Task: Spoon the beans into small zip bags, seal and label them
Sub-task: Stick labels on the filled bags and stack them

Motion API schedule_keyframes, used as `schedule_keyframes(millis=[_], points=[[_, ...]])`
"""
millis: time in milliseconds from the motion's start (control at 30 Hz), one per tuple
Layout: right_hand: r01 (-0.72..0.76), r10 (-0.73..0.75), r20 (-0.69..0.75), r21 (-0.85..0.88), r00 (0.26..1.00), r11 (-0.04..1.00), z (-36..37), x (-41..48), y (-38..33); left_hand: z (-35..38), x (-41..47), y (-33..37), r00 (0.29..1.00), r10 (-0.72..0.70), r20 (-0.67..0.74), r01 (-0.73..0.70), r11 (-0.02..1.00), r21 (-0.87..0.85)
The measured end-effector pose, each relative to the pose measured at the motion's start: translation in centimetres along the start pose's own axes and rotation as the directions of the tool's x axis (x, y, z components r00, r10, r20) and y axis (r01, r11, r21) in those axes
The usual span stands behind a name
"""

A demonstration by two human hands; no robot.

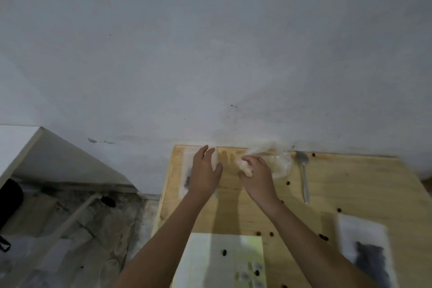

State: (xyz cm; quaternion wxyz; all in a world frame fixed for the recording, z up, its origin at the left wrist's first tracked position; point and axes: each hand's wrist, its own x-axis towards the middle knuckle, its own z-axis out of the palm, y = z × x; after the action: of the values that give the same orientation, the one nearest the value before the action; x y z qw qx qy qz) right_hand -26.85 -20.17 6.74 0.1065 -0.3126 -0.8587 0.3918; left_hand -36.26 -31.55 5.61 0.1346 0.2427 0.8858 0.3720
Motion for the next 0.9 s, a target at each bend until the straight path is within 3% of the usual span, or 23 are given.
schedule_keyframes(millis=[200,333,467,567,733,900], points=[[-0.154,0.149,-0.207,-0.008,0.967,0.988,-9.3,-3.8,6.8,7.4,-3.4,8.1,0.949,0.282,0.138,-0.29,0.956,0.036],[-0.322,0.308,-0.292,0.002,0.906,0.947,-14.5,-8.3,13.0,13.4,-7.5,11.5,0.884,0.357,0.3,-0.37,0.929,-0.017],[-0.493,0.463,-0.27,-0.051,0.844,0.869,-17.2,-12.6,18.5,18.0,-11.2,13.0,0.822,0.333,0.462,-0.326,0.94,-0.098],[-0.582,0.56,-0.238,-0.027,0.794,0.813,-17.5,-14.7,21.0,20.2,-13.4,13.3,0.796,0.264,0.544,-0.207,0.964,-0.165],[-0.583,0.569,-0.202,-0.014,0.797,0.812,-16.7,-15.7,22.3,23.4,-15.3,12.2,0.788,0.178,0.589,-0.134,0.984,-0.117],[-0.54,0.535,-0.263,0.059,0.803,0.839,-16.2,-16.1,21.9,23.5,-15.7,12.9,0.788,0.17,0.592,-0.113,0.985,-0.132]])
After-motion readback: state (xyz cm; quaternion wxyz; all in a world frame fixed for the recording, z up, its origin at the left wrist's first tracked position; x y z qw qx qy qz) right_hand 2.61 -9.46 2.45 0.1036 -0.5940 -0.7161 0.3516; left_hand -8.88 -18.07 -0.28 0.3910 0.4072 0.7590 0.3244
